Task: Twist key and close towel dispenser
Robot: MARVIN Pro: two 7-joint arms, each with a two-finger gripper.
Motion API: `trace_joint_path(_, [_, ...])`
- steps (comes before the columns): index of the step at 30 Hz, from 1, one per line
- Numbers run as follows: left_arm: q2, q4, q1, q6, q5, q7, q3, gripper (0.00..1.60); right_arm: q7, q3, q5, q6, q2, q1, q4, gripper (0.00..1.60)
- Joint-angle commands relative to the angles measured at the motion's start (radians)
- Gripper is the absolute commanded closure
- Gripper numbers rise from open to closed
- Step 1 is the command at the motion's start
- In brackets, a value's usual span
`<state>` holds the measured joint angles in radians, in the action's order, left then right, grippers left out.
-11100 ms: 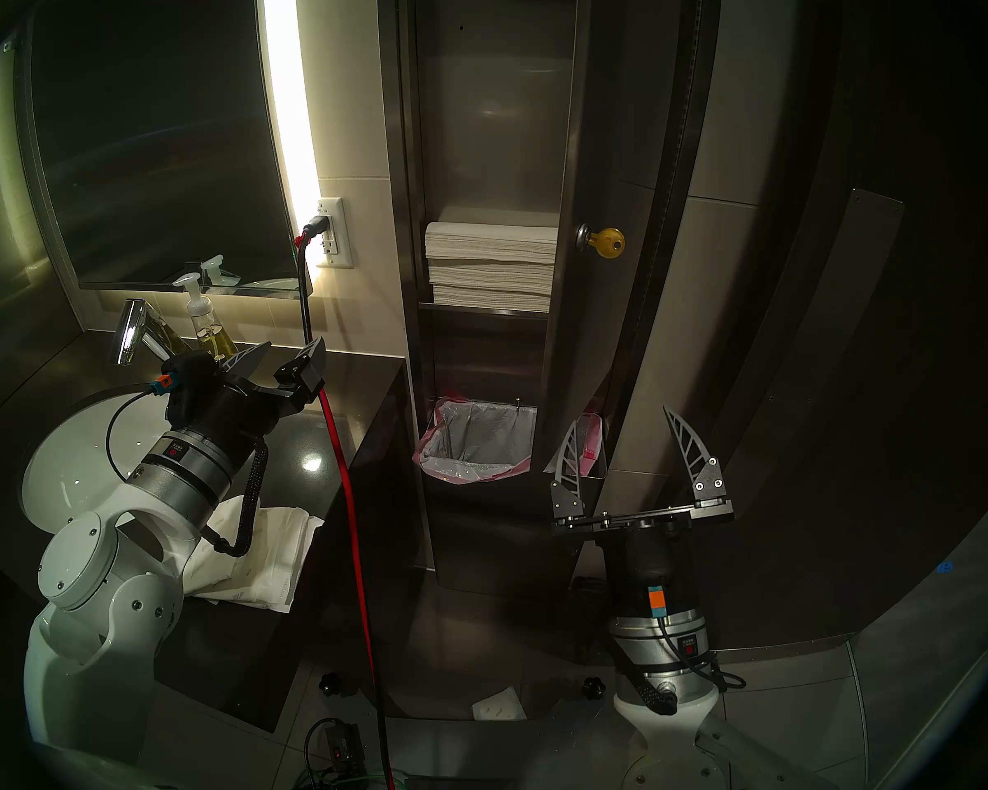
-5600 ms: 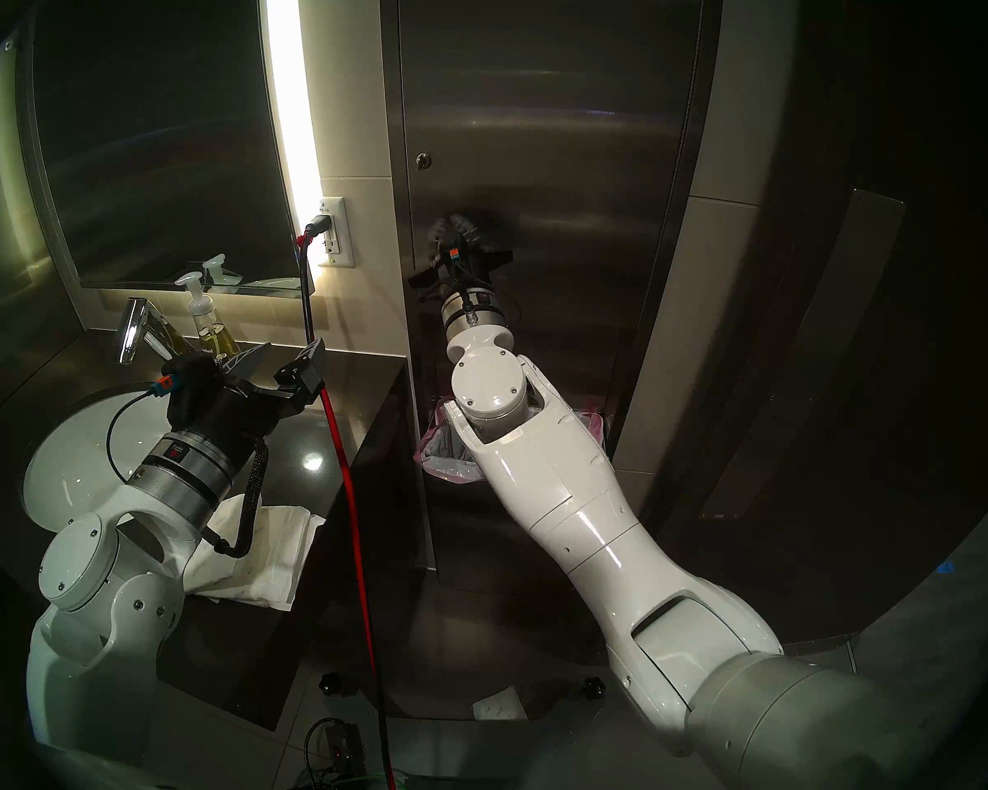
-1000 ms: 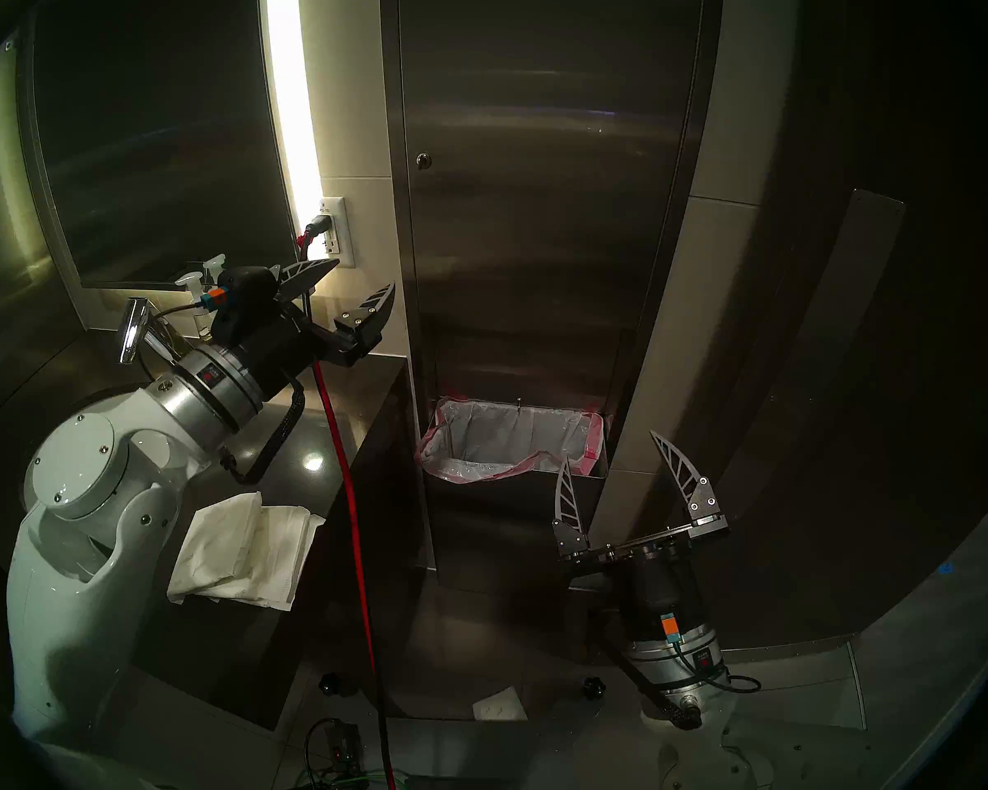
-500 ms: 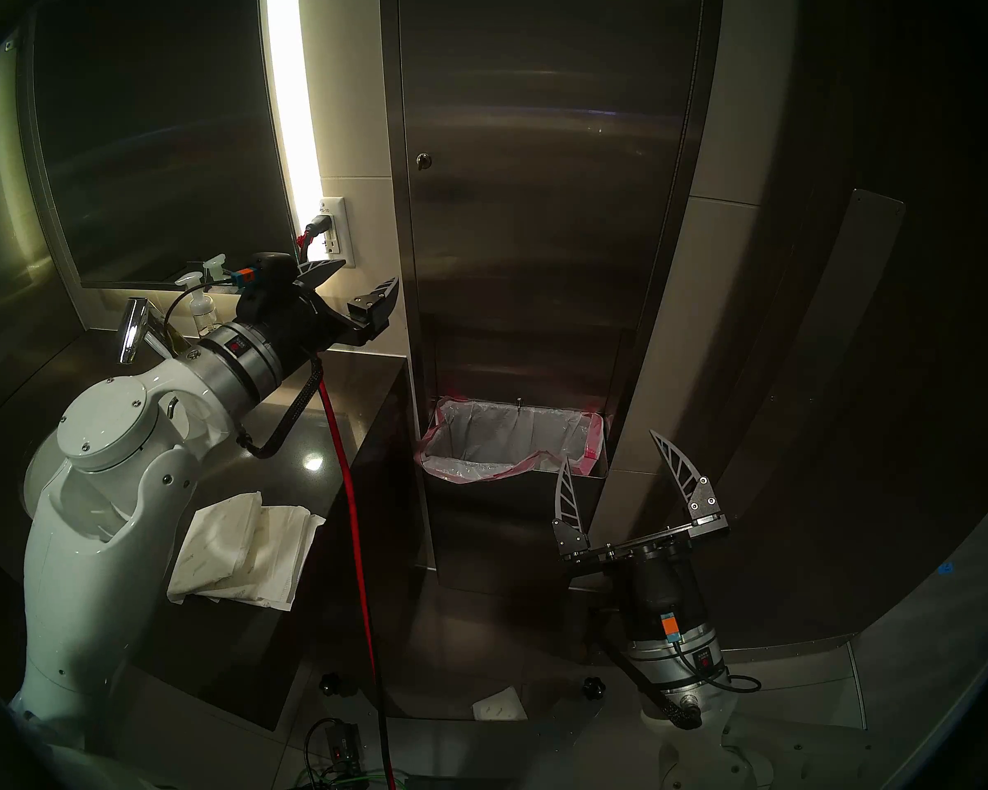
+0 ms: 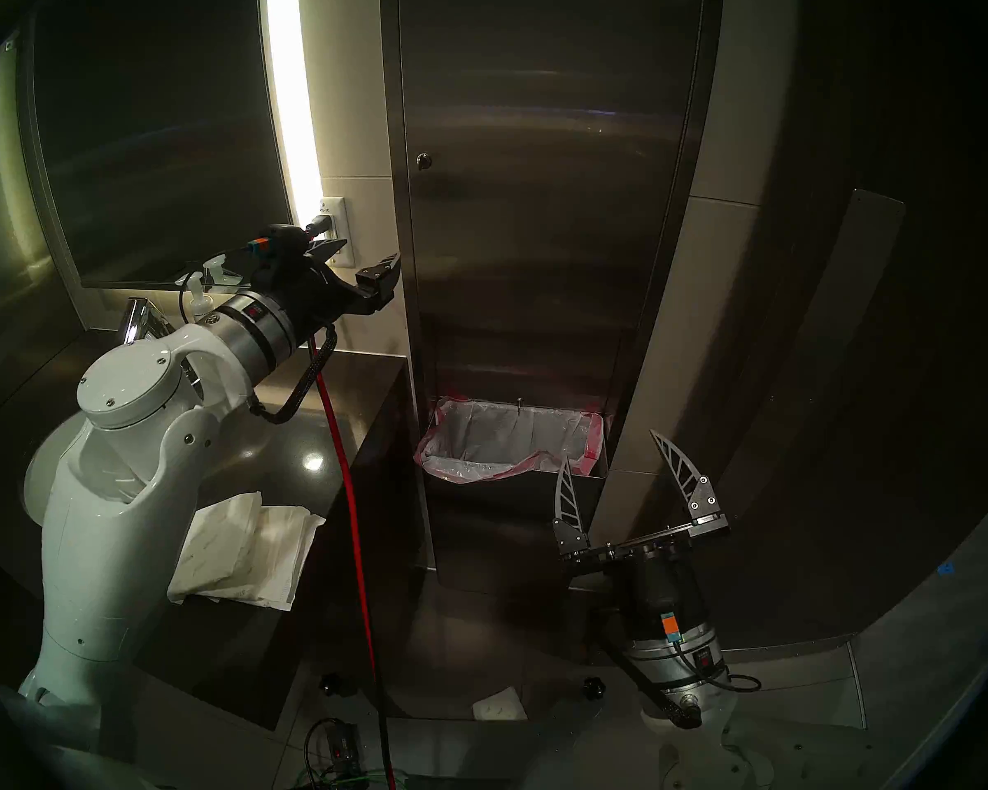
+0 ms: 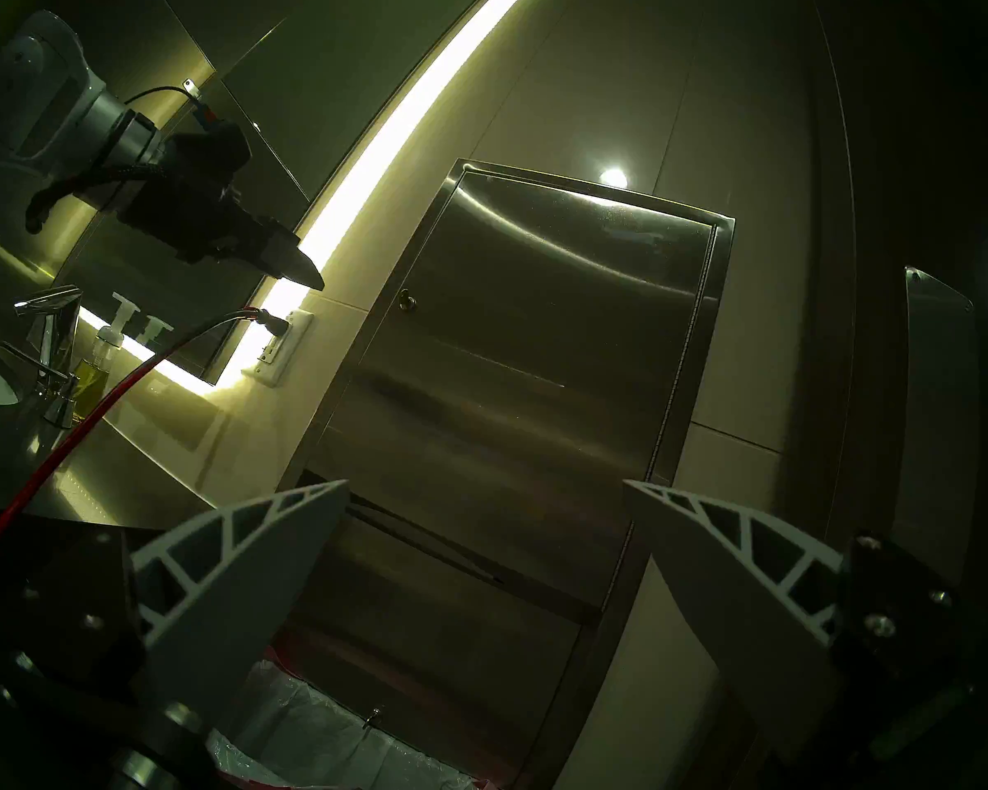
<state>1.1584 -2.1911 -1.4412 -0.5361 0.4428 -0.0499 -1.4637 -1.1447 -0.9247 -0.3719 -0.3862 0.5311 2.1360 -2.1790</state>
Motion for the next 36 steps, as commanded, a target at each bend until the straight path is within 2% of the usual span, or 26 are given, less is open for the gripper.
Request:
trace_joint_path(1, [0.047, 0.019, 0.113, -0.028, -0.023, 0.009, 0.017, 0.0, -0.001, -0.002, -0.005, 0.002, 0.0, -0.002, -0.01, 0.0])
trace_joint_path(7, [0.077, 0.048, 0.155, -0.053, -0.049, 0.015, 0.03, 0.0, -0.001, -0.002, -0.006, 0.003, 0.0, -0.002, -0.01, 0.0])
trace_joint_path(9, [0.087, 0.077, 0.206, -0.078, -0.057, 0.018, 0.047, 0.0, -0.001, -0.002, -0.006, 0.003, 0.0, -0.002, -0.01, 0.0])
trace_joint_path(11, [0.094, 0.073, 0.196, -0.075, -0.064, 0.017, 0.042, 0.0, -0.001, -0.002, -0.006, 0.003, 0.0, -0.002, -0.01, 0.0])
trace_joint_path(16, [0.115, 0.129, 0.27, -0.116, -0.083, 0.017, 0.06, 0.0, -0.002, -0.001, -0.006, 0.003, 0.0, -0.002, -0.011, 0.0])
trace_joint_path(19, [0.125, 0.135, 0.272, -0.118, -0.092, 0.015, 0.058, 0.0, -0.002, -0.001, -0.006, 0.004, 0.0, -0.002, -0.011, 0.0])
trace_joint_path(22, [0.138, 0.163, 0.304, -0.136, -0.102, 0.01, 0.062, 0.0, -0.002, -0.001, -0.006, 0.004, 0.0, -0.002, -0.011, 0.0])
trace_joint_path(24, [0.134, 0.182, 0.334, -0.151, -0.099, 0.01, 0.071, 0.0, -0.002, -0.001, -0.006, 0.004, 0.0, -0.002, -0.011, 0.0])
trace_joint_path(25, [0.145, 0.176, 0.319, -0.146, -0.11, 0.005, 0.063, 0.0, -0.002, -0.001, -0.006, 0.004, 0.0, -0.002, -0.011, 0.0])
trace_joint_path(26, [0.135, 0.2, 0.357, -0.164, -0.099, 0.008, 0.077, 0.0, -0.002, -0.001, -0.006, 0.004, 0.0, -0.002, -0.011, 0.0])
trace_joint_path(27, [0.151, 0.189, 0.331, -0.152, -0.113, 0.002, 0.064, 0.0, -0.002, -0.001, -0.007, 0.004, 0.0, -0.002, -0.011, 0.0])
trace_joint_path(28, [0.143, 0.209, 0.362, -0.166, -0.104, 0.005, 0.075, 0.0, -0.002, -0.001, -0.007, 0.005, 0.0, -0.002, -0.011, 0.0])
trace_joint_path(36, [0.151, 0.256, 0.414, -0.184, -0.111, -0.008, 0.083, 0.0, -0.003, -0.001, -0.007, 0.006, 0.0, -0.002, -0.012, 0.0])
